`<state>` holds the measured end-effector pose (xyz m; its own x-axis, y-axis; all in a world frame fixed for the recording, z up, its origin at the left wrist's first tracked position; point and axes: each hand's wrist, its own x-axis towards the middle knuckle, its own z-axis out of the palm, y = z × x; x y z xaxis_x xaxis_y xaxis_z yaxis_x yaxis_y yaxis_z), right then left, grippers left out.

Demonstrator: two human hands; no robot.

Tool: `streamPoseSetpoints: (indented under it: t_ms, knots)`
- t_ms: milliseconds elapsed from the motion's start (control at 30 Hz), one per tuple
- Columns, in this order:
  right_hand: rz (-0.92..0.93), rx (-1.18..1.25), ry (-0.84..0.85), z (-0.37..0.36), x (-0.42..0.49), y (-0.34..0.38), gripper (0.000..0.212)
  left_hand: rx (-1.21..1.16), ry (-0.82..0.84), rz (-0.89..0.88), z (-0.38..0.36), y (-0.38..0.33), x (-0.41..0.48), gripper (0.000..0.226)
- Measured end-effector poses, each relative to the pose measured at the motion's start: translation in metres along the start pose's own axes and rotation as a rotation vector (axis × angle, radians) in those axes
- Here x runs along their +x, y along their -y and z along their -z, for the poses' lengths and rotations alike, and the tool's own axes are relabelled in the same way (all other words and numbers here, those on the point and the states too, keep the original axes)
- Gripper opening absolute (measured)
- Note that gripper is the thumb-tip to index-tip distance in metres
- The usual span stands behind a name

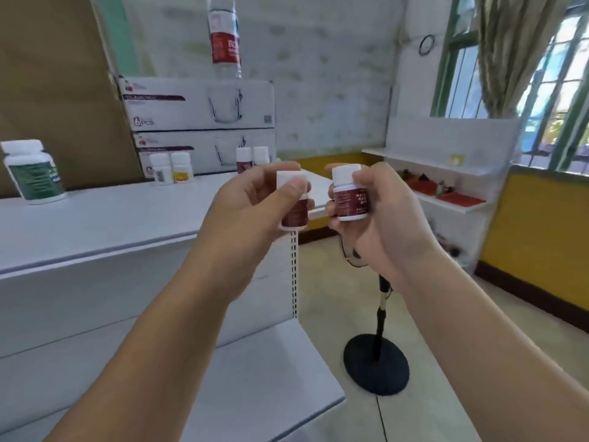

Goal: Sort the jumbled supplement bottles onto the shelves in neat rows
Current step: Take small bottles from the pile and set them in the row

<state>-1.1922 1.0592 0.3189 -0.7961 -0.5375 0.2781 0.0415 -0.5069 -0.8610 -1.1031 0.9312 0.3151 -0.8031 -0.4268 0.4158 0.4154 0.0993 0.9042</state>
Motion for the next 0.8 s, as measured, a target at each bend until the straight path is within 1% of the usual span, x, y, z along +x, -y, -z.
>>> streamPoseSetpoints:
  t_ms: [67,133,167,200,267,300,367,467,533,567,633,733,800]
  knots:
    - [-0.041,-0.031,0.020,-0.003,0.025,0.005,0.022,0.072,-0.052,-0.007,0.004,-0.010,0.021,0.014]
    - [-0.071,-0.111,0.030,-0.007,0.051,0.006,0.016,0.208,-0.086,-0.004,0.013,-0.016,0.043,0.026]
    - [-0.069,-0.184,0.049,-0.009,0.064,0.006,0.013,0.280,-0.100,0.006,0.018,-0.018,0.054,0.034]
    - [-0.041,-0.333,0.083,-0.011,0.077,0.005,0.010,0.346,-0.107,0.022,0.025,-0.019,0.066,0.037]
    - [0.057,-0.698,0.162,-0.012,0.104,0.004,0.008,0.458,-0.096,0.068,0.038,-0.017,0.090,0.029]
    - [0.076,-0.780,0.181,-0.012,0.116,0.004,0.007,0.495,-0.088,0.093,0.045,-0.015,0.102,0.023]
    - [0.054,-0.845,0.214,-0.012,0.140,0.002,0.009,0.563,-0.067,0.135,0.054,-0.011,0.123,0.019]
    - [0.028,-1.014,0.255,-0.012,0.175,-0.005,0.013,0.668,-0.045,0.182,0.064,0.000,0.148,0.022]
    - [0.015,-1.158,0.296,-0.011,0.193,-0.011,0.017,0.686,-0.051,0.209,0.070,0.009,0.160,0.026]
    - [0.010,-1.202,0.312,-0.012,0.201,-0.014,0.017,0.685,-0.061,0.217,0.074,0.013,0.164,0.029]
    - [-0.019,-1.195,0.330,-0.013,0.214,-0.018,0.021,0.681,-0.081,0.225,0.078,0.019,0.171,0.030]
    - [-0.009,-1.182,0.307,-0.016,0.227,-0.022,0.036,0.723,-0.088,0.231,0.084,0.022,0.178,0.022]
    - [0.017,-1.187,0.282,-0.016,0.232,-0.026,0.039,0.804,-0.080,0.228,0.086,0.021,0.182,0.018]
